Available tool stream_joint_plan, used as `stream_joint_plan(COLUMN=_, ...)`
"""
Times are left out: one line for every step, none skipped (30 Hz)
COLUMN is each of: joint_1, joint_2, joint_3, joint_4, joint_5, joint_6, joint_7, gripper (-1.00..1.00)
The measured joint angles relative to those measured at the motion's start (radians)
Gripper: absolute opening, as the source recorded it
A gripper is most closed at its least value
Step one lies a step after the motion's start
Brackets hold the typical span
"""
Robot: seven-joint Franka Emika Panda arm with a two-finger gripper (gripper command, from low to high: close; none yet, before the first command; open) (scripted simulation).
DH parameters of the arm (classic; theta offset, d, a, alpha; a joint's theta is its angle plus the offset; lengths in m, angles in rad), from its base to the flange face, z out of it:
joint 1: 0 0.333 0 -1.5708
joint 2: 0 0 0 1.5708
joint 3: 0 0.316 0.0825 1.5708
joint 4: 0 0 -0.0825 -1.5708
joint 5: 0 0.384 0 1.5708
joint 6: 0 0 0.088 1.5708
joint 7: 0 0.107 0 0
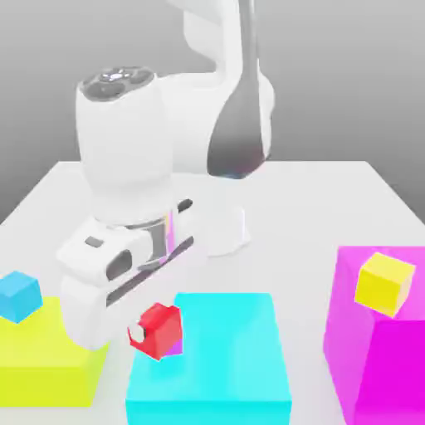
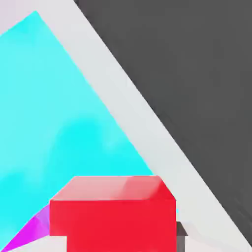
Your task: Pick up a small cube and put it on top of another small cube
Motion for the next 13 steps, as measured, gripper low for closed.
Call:
stream_joint_plan(joint_1=0.001, joint_2=-0.036, joint_3=0.002, joint_4=-0.022, joint_5=-0.034, joint_6=-0.003, joint_7=0.0, gripper=-1.0)
stream_joint_plan(joint_1=-0.003, joint_2=-0.072, joint_3=0.004, joint_4=-0.049, joint_5=-0.064, joint_6=-0.007, joint_7=0.004, gripper=-1.0)
stream_joint_plan(joint_1=-0.01, joint_2=-0.108, joint_3=0.008, joint_4=-0.076, joint_5=-0.094, joint_6=-0.011, joint_7=0.009, gripper=-1.0)
stream_joint_plan(joint_1=-0.022, joint_2=-0.14, joint_3=0.006, joint_4=-0.108, joint_5=-0.11, joint_6=-0.017, joint_7=0.018, gripper=-1.0)
stream_joint_plan(joint_1=-0.037, joint_2=-0.154, joint_3=-0.007, joint_4=-0.139, joint_5=-0.104, joint_6=-0.018, joint_7=0.03, gripper=-1.0)
stream_joint_plan(joint_1=-0.041, joint_2=-0.143, joint_3=-0.016, joint_4=-0.158, joint_5=-0.093, joint_6=0.002, joint_7=0.03, gripper=-1.0)
stream_joint_plan(joint_1=-0.043, joint_2=-0.119, joint_3=-0.02, joint_4=-0.17, joint_5=-0.081, joint_6=0.033, joint_7=0.025, gripper=-1.0)
stream_joint_plan(joint_1=-0.042, joint_2=-0.089, joint_3=-0.023, joint_4=-0.18, joint_5=-0.066, joint_6=0.07, joint_7=0.016, gripper=-1.0)
stream_joint_plan(joint_1=-0.041, joint_2=-0.056, joint_3=-0.025, joint_4=-0.188, joint_5=-0.051, joint_6=0.109, joint_7=0.006, gripper=-1.0)
stream_joint_plan(joint_1=-0.039, joint_2=-0.021, joint_3=-0.025, joint_4=-0.195, joint_5=-0.035, joint_6=0.149, joint_7=-0.005, gripper=-1.0)
stream_joint_plan(joint_1=-0.038, joint_2=-0.003, joint_3=-0.026, joint_4=-0.199, joint_5=-0.027, joint_6=0.17, joint_7=-0.011, gripper=1.0)
stream_joint_plan(joint_1=-0.037, joint_2=-0.003, joint_3=-0.026, joint_4=-0.199, joint_5=-0.027, joint_6=0.17, joint_7=-0.011, gripper=1.0)
stream_joint_plan(joint_1=-0.036, joint_2=-0.003, joint_3=-0.026, joint_4=-0.199, joint_5=-0.027, joint_6=0.17, joint_7=-0.011, gripper=1.0)
